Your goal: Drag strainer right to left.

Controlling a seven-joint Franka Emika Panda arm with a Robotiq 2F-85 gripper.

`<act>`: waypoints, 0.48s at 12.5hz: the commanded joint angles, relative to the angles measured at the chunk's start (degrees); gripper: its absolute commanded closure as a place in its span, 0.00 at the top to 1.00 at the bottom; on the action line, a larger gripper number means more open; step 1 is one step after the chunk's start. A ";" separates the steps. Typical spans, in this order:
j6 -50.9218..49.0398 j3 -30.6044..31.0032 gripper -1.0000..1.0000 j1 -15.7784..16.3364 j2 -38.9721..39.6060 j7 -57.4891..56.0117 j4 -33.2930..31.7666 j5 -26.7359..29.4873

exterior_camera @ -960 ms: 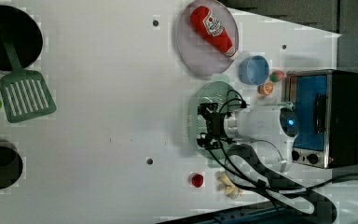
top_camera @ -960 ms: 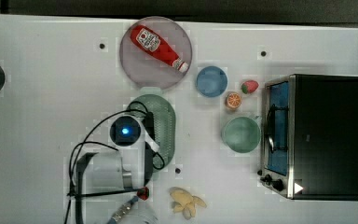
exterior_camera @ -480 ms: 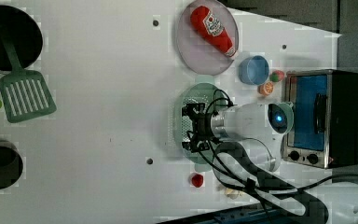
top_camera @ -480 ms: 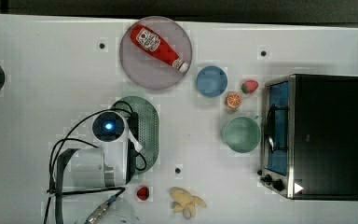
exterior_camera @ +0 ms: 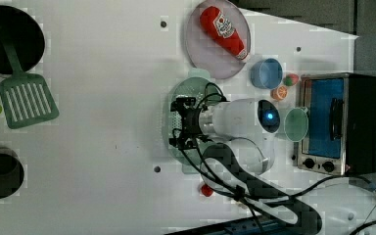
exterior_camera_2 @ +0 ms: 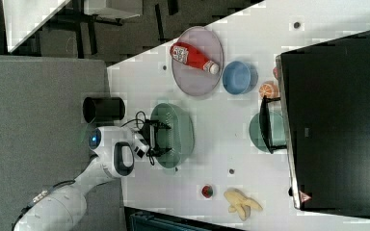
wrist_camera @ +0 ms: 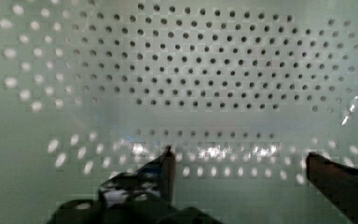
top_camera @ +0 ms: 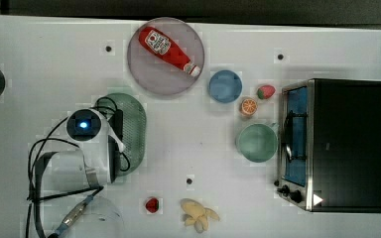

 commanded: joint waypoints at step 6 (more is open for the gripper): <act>-2.11 1.67 1.00 7.96 3.34 9.19 8.31 2.02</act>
